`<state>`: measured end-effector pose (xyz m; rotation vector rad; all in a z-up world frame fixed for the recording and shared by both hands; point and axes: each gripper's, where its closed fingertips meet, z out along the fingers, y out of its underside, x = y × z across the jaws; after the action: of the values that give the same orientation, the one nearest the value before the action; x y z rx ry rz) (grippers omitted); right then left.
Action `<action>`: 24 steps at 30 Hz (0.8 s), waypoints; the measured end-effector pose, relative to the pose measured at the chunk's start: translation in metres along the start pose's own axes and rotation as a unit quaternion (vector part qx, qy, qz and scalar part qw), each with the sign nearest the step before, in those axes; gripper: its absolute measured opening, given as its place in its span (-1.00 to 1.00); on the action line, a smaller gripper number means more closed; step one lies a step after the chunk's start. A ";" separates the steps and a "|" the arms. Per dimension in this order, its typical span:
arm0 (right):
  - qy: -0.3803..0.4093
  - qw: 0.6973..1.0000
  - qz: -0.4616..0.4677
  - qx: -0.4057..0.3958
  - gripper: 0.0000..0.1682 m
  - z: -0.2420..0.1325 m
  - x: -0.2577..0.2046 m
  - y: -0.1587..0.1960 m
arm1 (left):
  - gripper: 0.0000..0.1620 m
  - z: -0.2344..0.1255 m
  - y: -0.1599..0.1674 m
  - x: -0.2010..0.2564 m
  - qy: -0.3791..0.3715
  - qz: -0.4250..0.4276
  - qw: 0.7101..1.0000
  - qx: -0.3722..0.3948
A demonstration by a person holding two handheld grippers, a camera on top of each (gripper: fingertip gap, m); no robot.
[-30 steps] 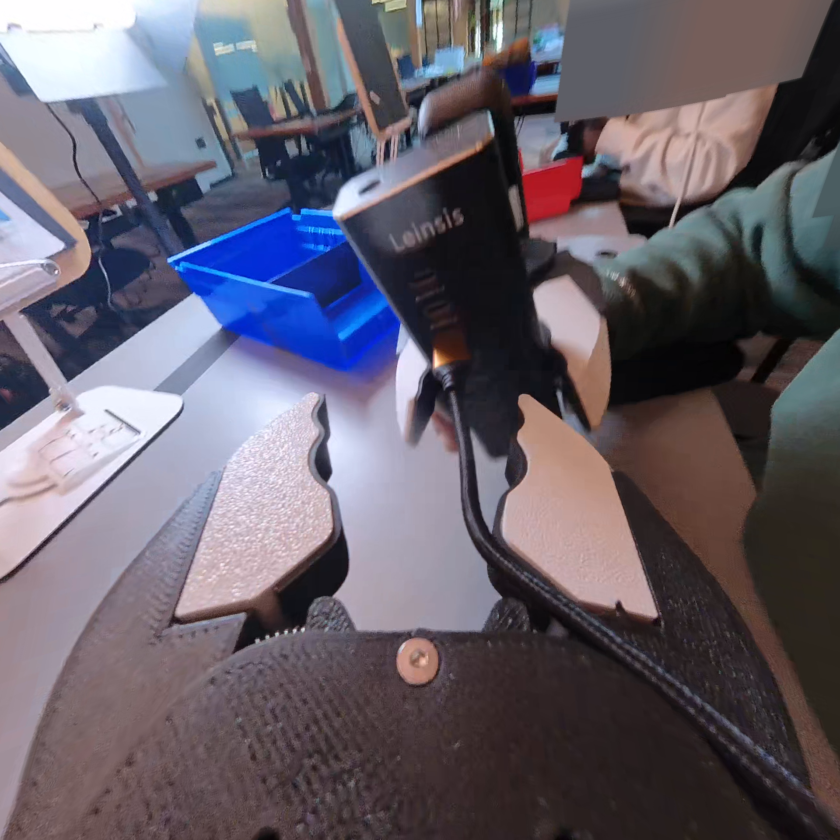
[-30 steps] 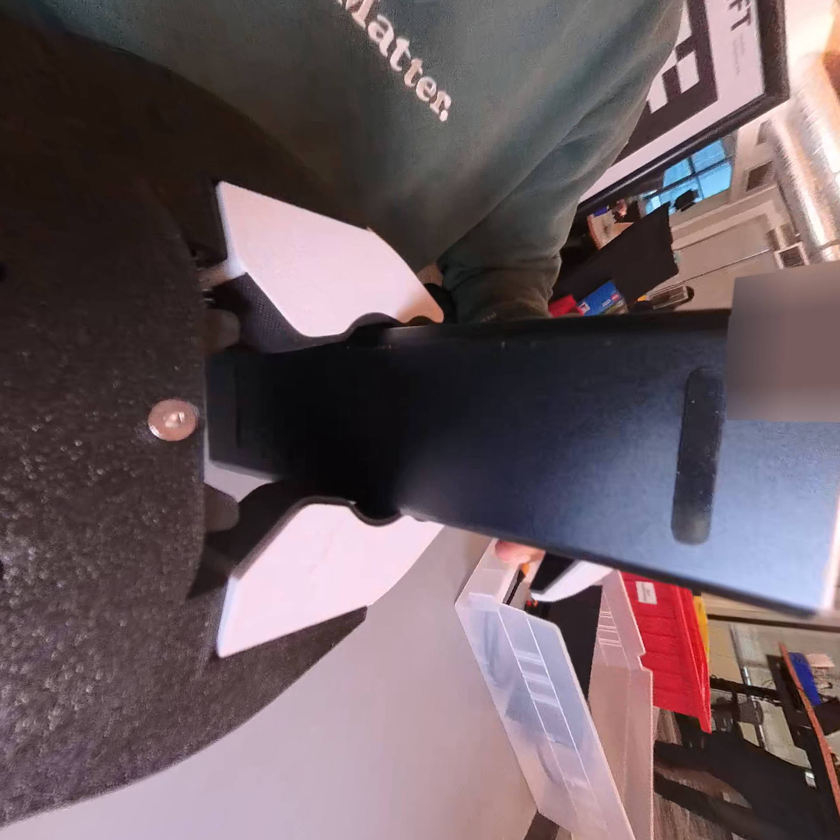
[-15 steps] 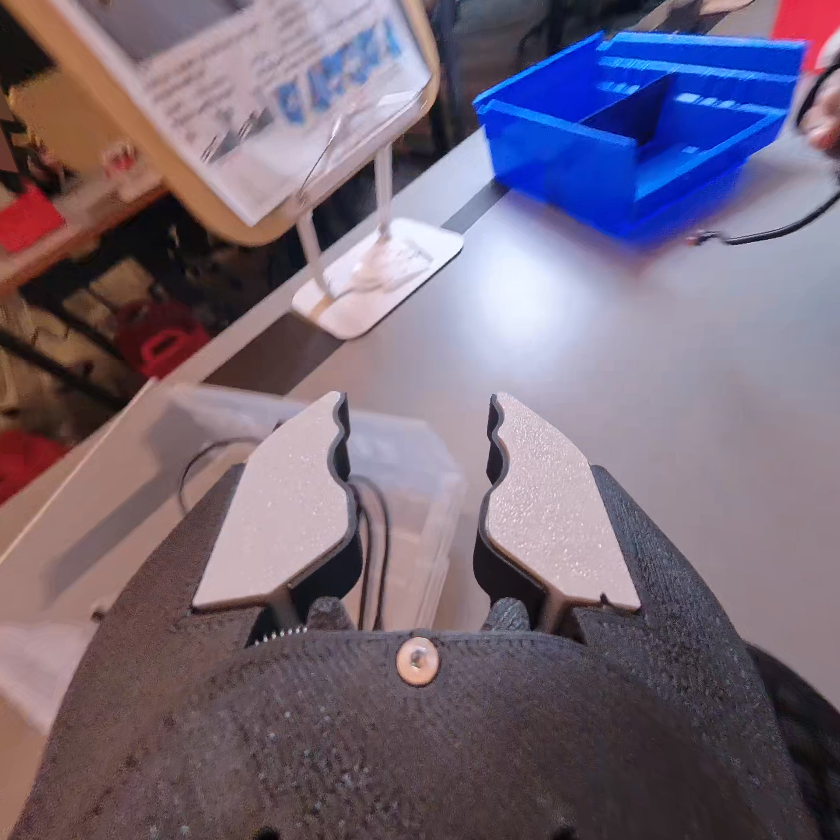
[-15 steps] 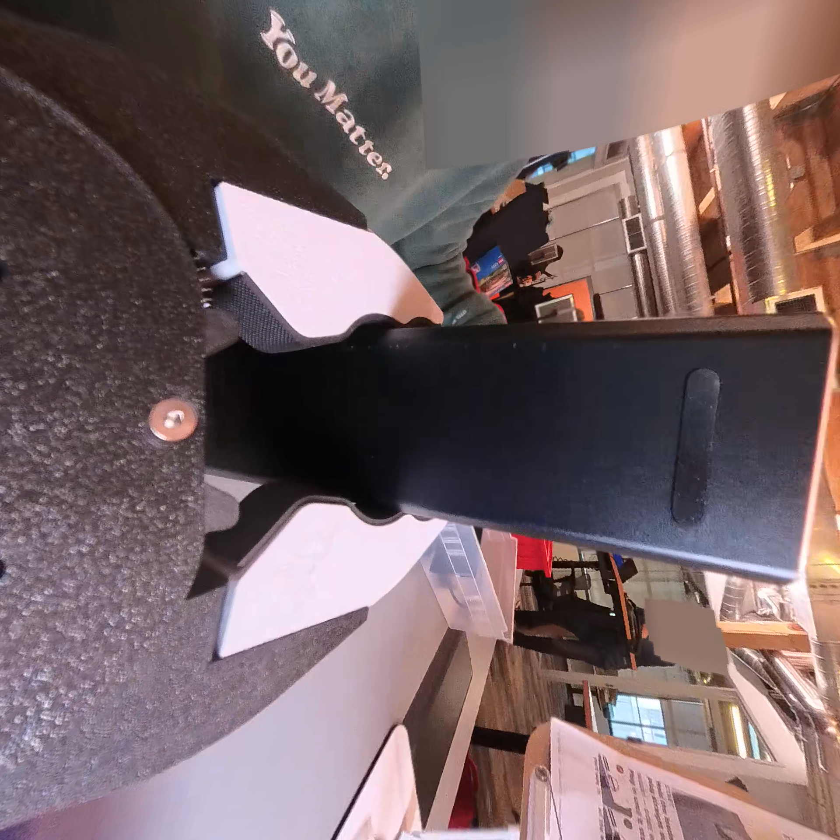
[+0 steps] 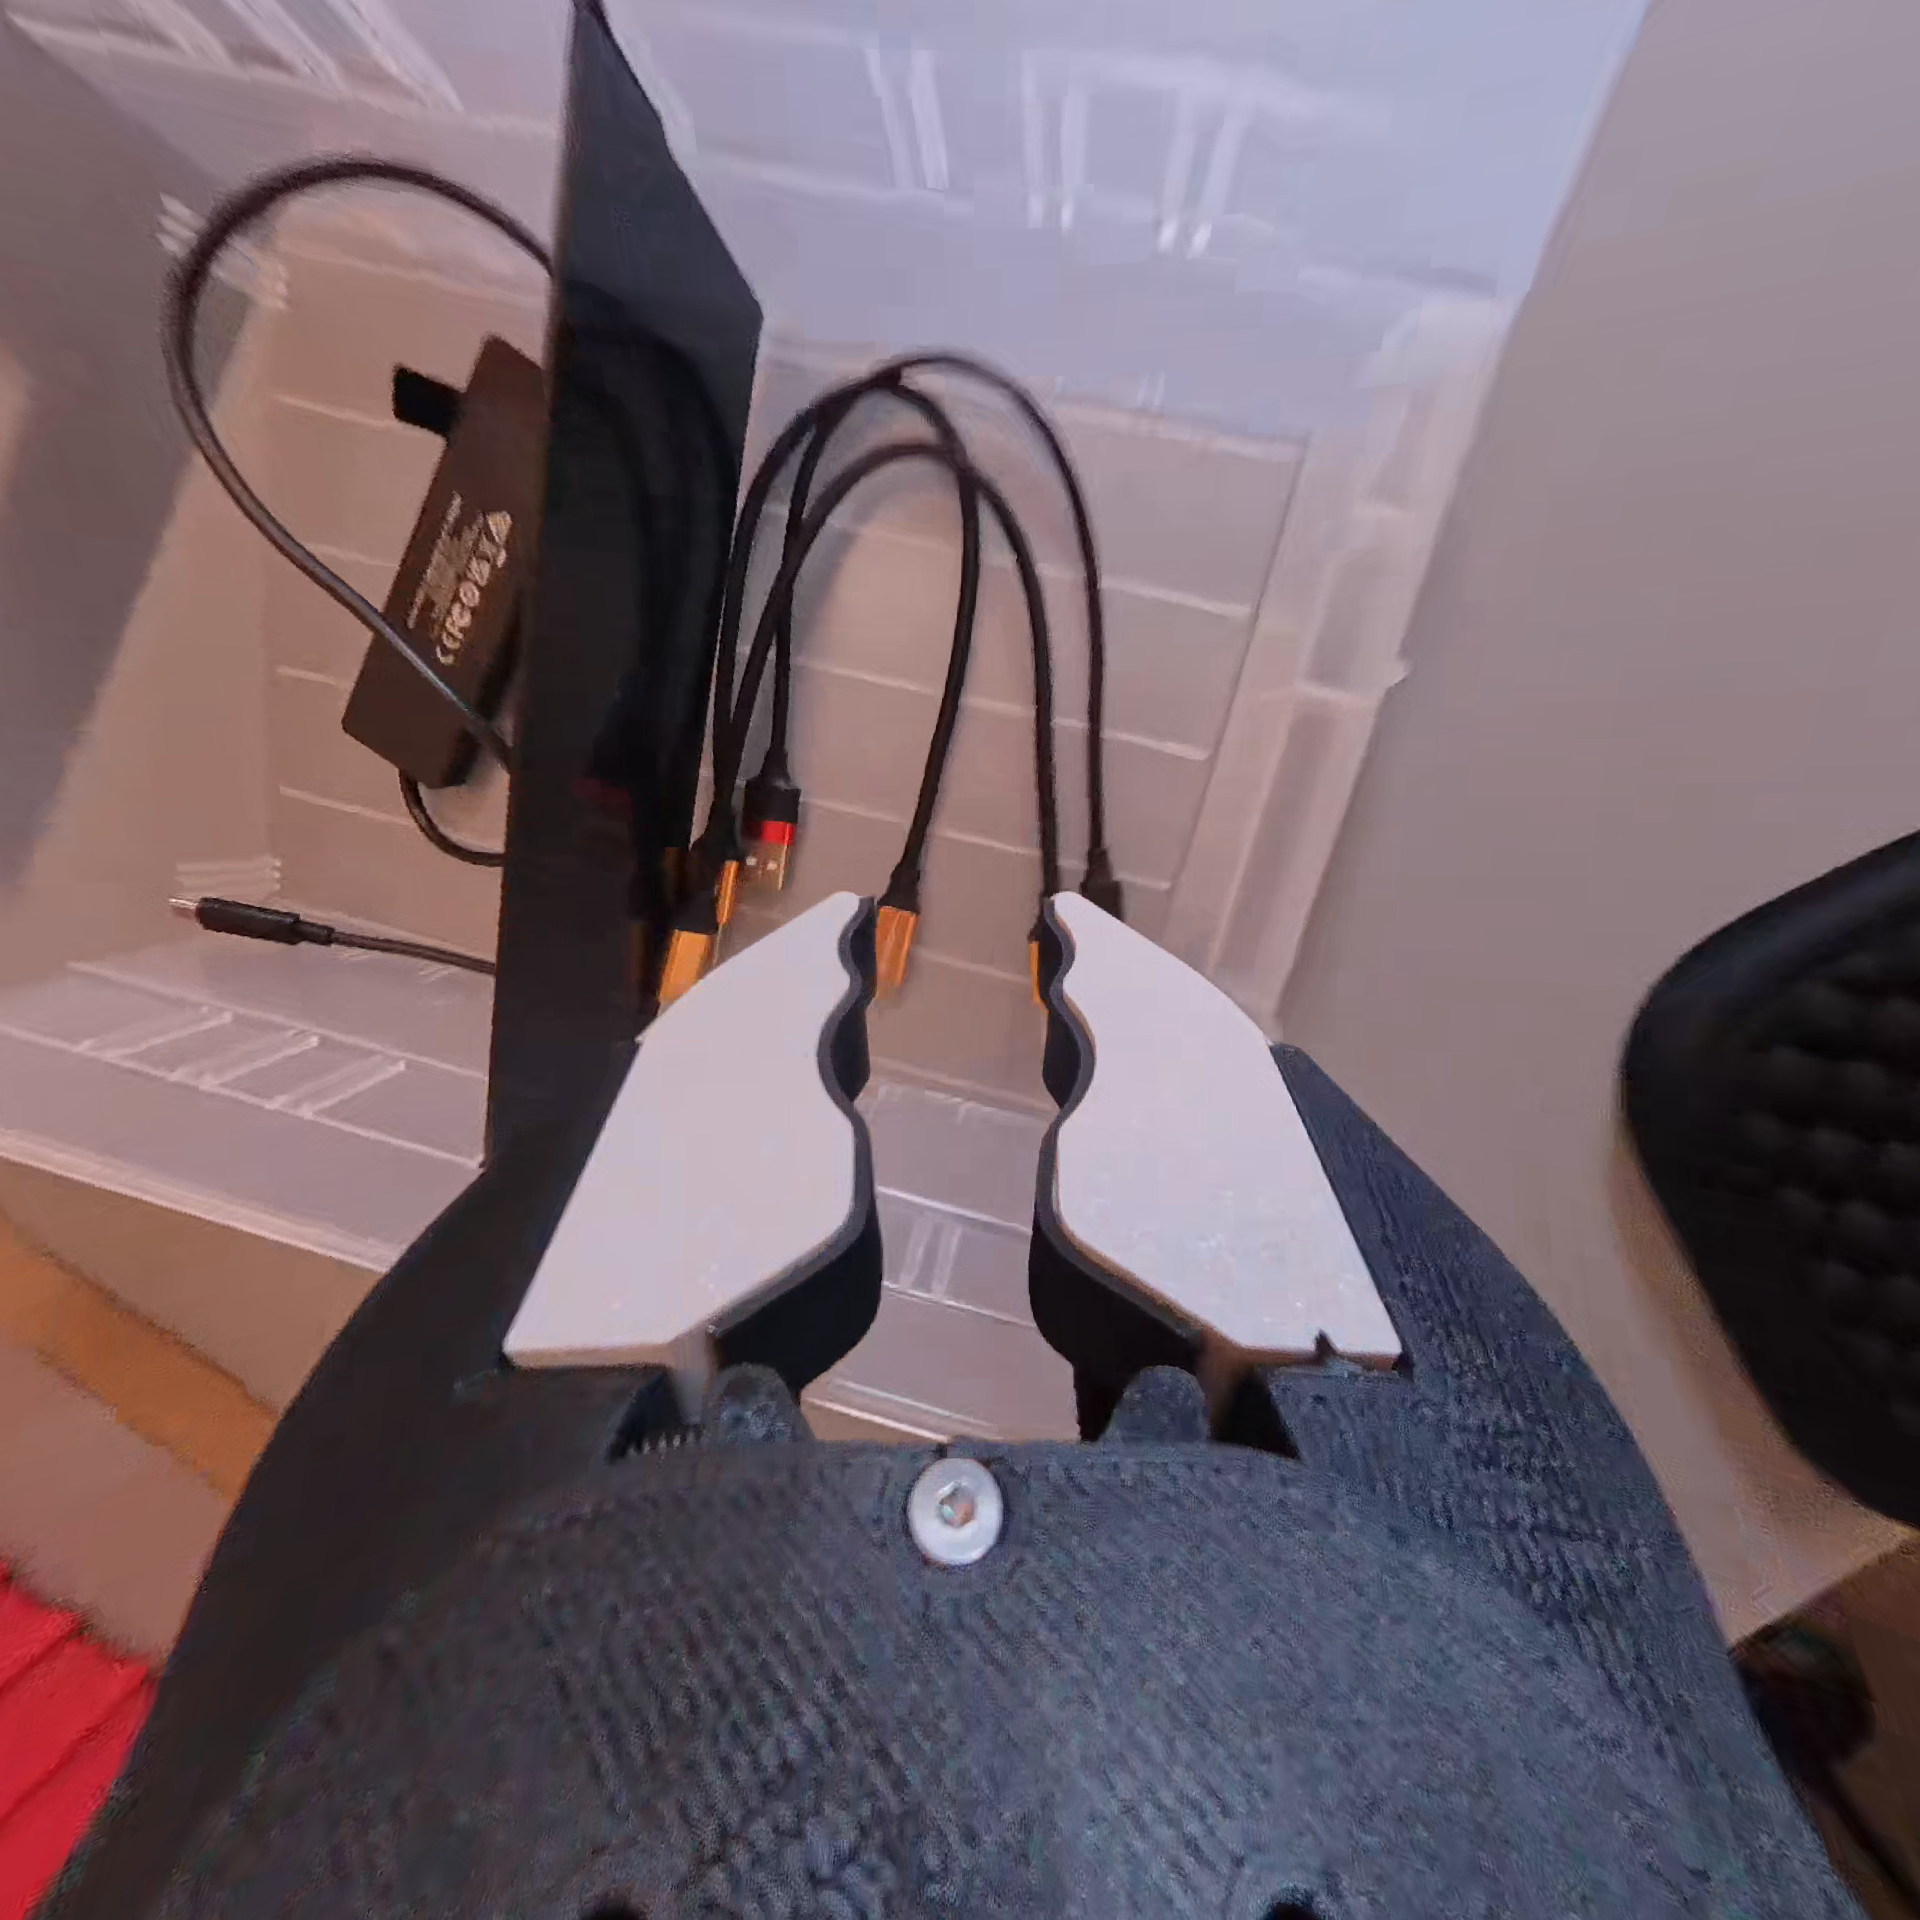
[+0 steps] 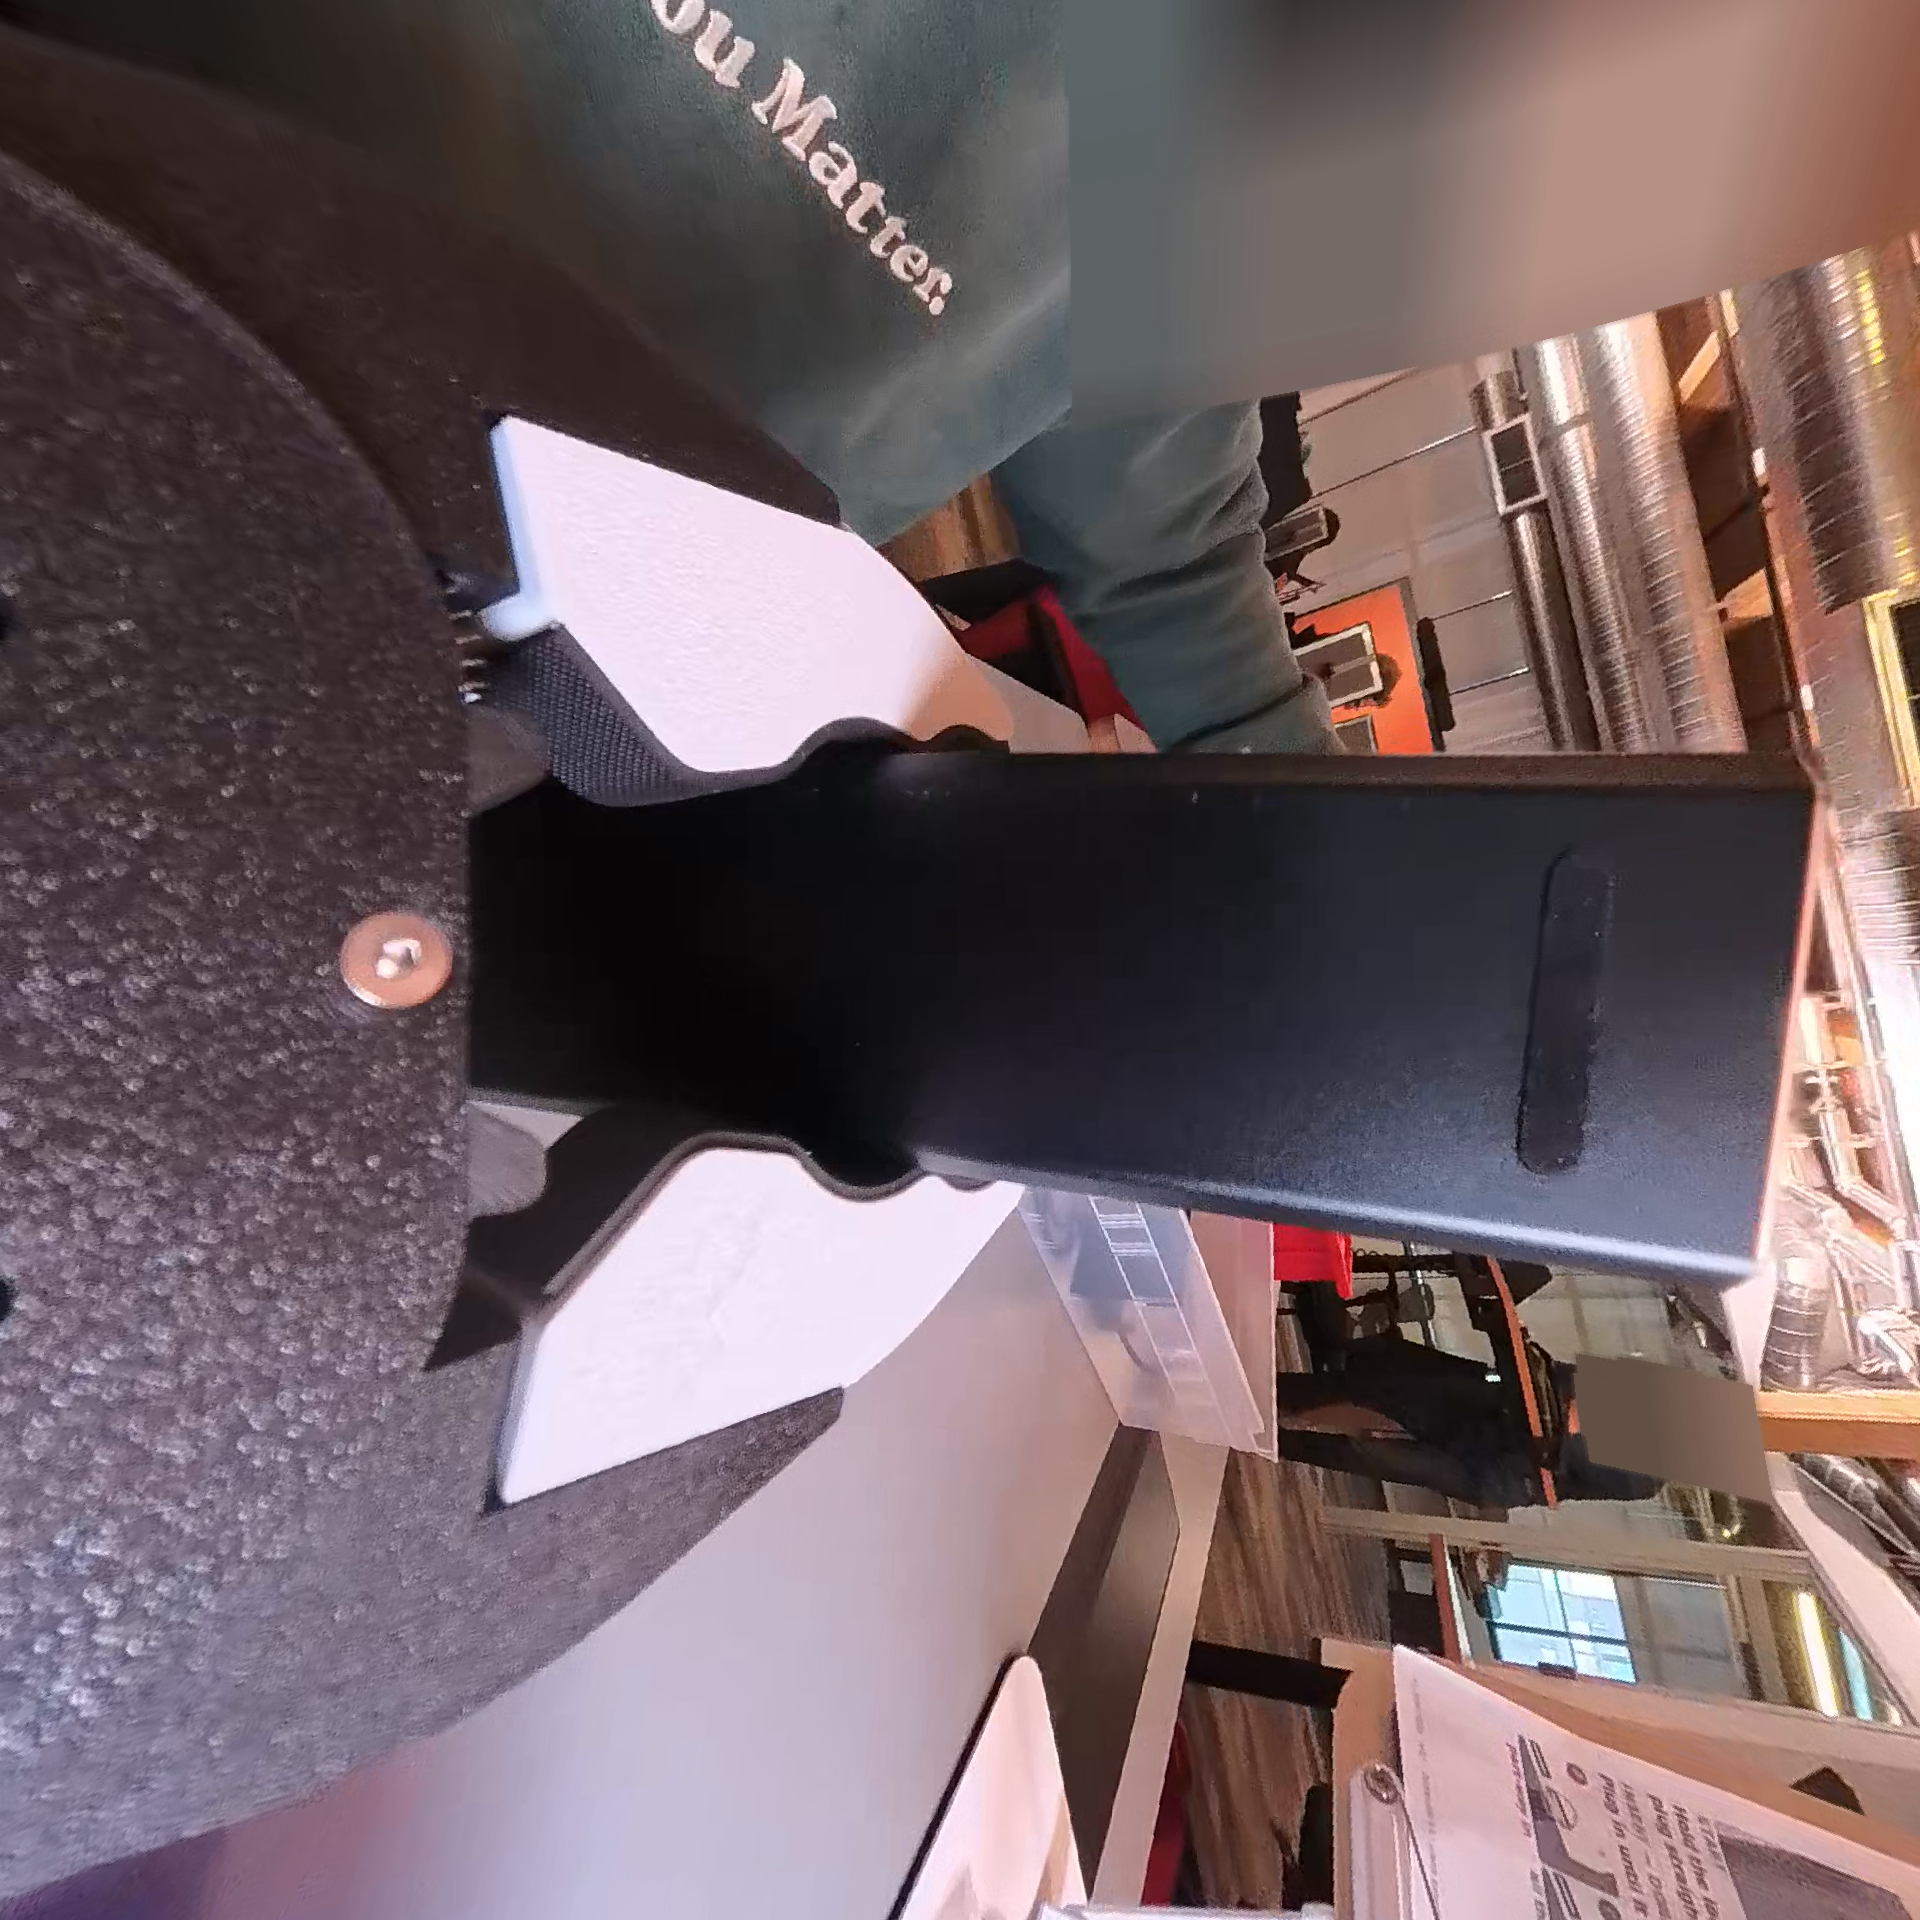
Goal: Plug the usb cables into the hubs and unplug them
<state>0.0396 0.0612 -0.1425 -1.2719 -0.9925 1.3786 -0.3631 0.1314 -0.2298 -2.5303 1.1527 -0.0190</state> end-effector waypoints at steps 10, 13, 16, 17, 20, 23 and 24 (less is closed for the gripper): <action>-0.010 1.000 -0.013 0.005 -0.14 0.002 -0.008 -0.002 | -0.58 0.057 0.042 -0.023 -0.011 0.099 0.966 -0.238; -0.007 1.000 -0.010 0.006 -0.14 0.001 -0.006 -0.002 | -0.69 0.064 0.035 -0.017 0.008 0.103 0.967 -0.235; -0.006 1.000 -0.008 0.007 -0.14 -0.001 -0.005 -0.002 | -0.90 0.068 0.029 -0.014 0.016 0.115 0.965 -0.235; -0.006 1.000 -0.010 0.007 -0.14 -0.001 -0.005 -0.003 | -0.90 0.068 0.027 -0.012 0.020 0.117 0.965 -0.232; -0.006 1.000 -0.016 0.011 -0.14 -0.003 -0.008 -0.006 | -0.91 0.054 0.029 -0.004 0.045 0.106 0.964 -0.238; -0.007 1.000 -0.017 0.016 -0.14 -0.005 -0.009 -0.009 | -0.91 0.016 0.016 0.007 0.082 0.102 0.971 -0.202; -0.008 1.000 -0.016 0.018 -0.14 -0.006 -0.009 -0.010 | -0.91 0.000 0.011 0.010 0.093 0.106 0.973 -0.185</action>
<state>0.0464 0.0543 -0.1316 -1.2144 -0.9911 1.3781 -0.3641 0.1173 -0.2351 -2.7509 1.6301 0.0163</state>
